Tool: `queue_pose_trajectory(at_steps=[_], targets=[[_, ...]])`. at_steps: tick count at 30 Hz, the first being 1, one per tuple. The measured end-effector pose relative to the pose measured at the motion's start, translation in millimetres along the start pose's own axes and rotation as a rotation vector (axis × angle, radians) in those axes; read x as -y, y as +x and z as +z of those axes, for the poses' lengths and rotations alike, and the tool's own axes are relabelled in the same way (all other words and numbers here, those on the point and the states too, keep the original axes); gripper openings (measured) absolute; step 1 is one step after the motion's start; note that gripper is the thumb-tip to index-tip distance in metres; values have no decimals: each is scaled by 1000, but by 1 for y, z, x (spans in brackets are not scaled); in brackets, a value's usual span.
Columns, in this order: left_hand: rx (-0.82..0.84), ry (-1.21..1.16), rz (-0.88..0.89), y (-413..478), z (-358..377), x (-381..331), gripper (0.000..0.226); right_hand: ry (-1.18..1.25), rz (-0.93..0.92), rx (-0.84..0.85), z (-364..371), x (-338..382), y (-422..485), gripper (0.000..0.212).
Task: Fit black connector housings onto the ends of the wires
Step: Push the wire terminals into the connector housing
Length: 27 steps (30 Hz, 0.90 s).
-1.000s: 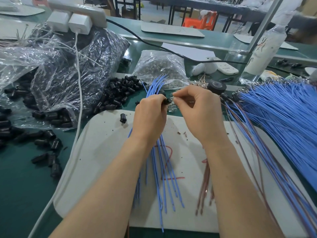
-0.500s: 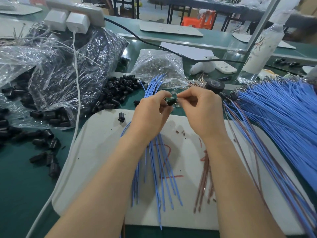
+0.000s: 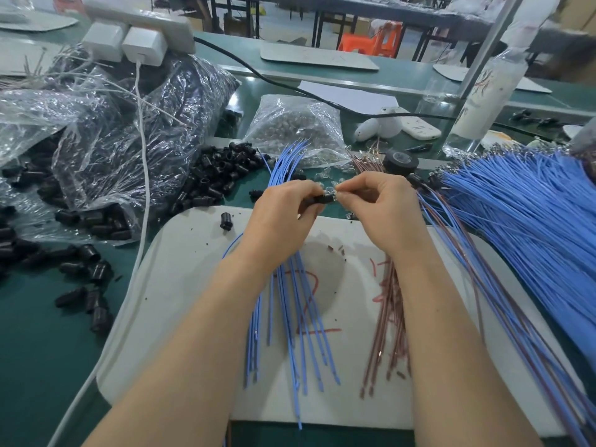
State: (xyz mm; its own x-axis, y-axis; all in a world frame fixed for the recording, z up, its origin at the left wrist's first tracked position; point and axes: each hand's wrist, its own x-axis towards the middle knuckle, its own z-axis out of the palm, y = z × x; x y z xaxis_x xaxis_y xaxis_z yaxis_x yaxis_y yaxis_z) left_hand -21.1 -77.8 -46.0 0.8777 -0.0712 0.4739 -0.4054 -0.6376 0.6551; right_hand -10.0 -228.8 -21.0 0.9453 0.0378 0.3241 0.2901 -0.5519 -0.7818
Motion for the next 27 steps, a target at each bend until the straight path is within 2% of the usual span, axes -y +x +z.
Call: queue_pose_trajectory(at_steps=[7, 13, 19, 27], targets=[[3, -18, -59, -1, 4, 0, 16, 66, -54, -1, 9, 4, -2, 18], [-74, -139, -148, 1, 3, 4, 12, 136, -49, -50, 6, 5, -2, 28], [-86, -216, -120, 1, 2, 4, 15, 145, -68, -18, 10, 12, -4, 16], [-82, -233, -124, 0, 3, 2, 15, 72, -97, -107, 11, 15, -8, 13]])
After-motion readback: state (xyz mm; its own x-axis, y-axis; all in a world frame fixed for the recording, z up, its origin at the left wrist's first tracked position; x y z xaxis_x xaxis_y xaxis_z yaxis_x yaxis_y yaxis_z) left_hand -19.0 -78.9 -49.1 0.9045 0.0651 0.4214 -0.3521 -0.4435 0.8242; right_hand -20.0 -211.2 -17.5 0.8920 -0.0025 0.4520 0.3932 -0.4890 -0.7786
